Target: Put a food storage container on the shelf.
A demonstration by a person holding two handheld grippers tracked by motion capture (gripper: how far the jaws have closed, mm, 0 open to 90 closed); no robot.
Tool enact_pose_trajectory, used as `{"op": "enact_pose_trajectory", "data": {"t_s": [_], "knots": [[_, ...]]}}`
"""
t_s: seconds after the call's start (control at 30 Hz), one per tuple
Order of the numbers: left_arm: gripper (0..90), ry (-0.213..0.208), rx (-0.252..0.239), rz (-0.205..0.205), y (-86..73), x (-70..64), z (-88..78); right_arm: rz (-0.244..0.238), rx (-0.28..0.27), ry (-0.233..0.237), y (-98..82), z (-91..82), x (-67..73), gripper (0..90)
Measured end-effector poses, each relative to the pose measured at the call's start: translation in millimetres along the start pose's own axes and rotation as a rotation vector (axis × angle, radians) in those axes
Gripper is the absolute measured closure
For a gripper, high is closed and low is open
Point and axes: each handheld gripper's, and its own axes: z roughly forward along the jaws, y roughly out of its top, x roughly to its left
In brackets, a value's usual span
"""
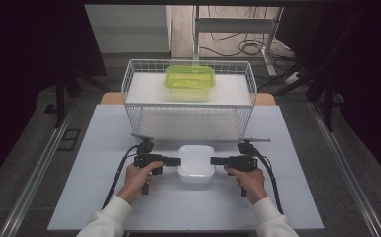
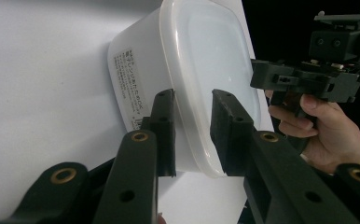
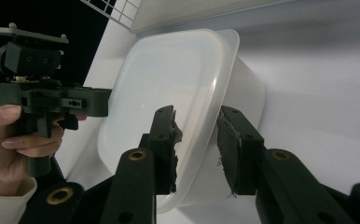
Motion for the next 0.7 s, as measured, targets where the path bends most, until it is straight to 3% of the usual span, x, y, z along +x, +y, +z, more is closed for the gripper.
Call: {"op": "enact_pose_trajectory", "data": {"t_s": [0.43, 0.7], "knots": [[79.4, 0.001, -0.035, 0.045, -3.1, -10.0, -7.7, -0.053, -0.028, -0.009, -2.5, -8.5, 8.0, 74.4], [79.1, 0.007, -0.054, 0.074, -3.2, -13.8, -14.7, -0.106, -0.044, 0.017, -0.4, -13.1, 16.2, 75.2]]}}
